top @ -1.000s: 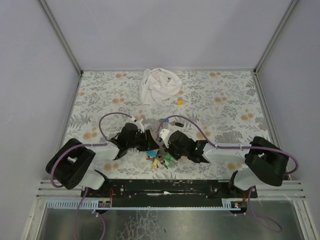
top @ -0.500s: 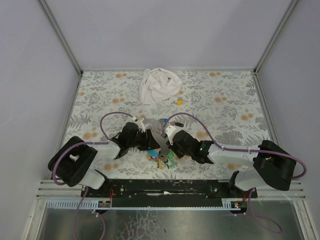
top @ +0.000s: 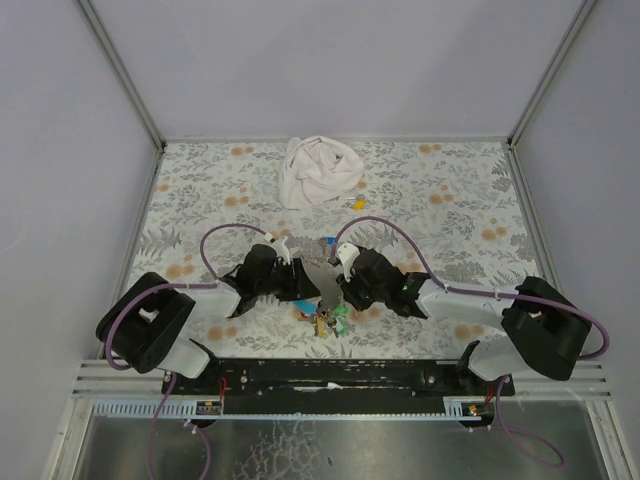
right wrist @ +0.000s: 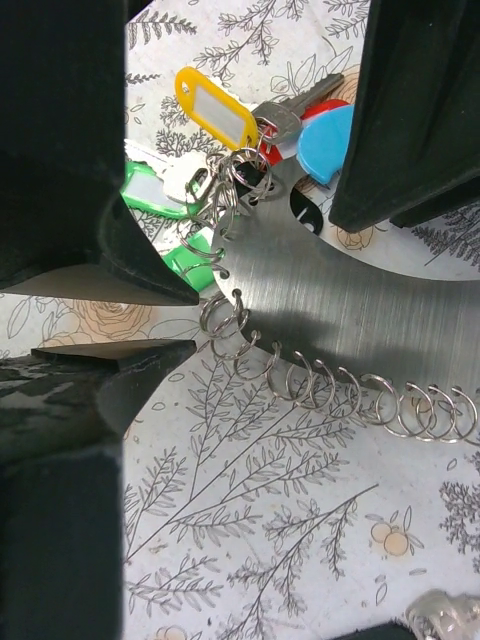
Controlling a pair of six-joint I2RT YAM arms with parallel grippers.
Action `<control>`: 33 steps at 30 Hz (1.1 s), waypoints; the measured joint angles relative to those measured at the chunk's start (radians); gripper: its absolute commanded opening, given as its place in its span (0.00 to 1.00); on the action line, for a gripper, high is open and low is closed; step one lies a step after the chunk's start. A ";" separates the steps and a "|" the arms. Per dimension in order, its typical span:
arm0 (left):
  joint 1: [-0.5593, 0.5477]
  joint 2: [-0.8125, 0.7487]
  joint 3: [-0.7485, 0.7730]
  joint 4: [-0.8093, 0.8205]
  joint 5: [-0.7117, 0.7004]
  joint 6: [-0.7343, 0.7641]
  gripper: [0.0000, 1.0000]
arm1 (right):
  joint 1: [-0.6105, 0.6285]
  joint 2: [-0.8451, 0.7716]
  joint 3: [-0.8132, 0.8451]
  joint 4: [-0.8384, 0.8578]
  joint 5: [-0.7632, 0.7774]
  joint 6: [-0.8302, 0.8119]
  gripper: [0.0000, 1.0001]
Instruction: Put the keys on the keyring
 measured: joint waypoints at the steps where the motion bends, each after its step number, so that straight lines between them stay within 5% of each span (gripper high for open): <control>1: 0.000 0.000 0.000 0.000 0.000 0.000 0.42 | -0.009 0.008 0.000 0.008 -0.017 0.000 0.28; 22: 0.000 0.016 0.023 -0.014 -0.018 0.003 0.41 | -0.044 0.069 0.007 0.047 -0.362 -0.016 0.27; 33: 0.000 0.018 0.026 -0.014 -0.022 0.008 0.41 | -0.040 0.005 0.008 0.009 -0.133 0.020 0.25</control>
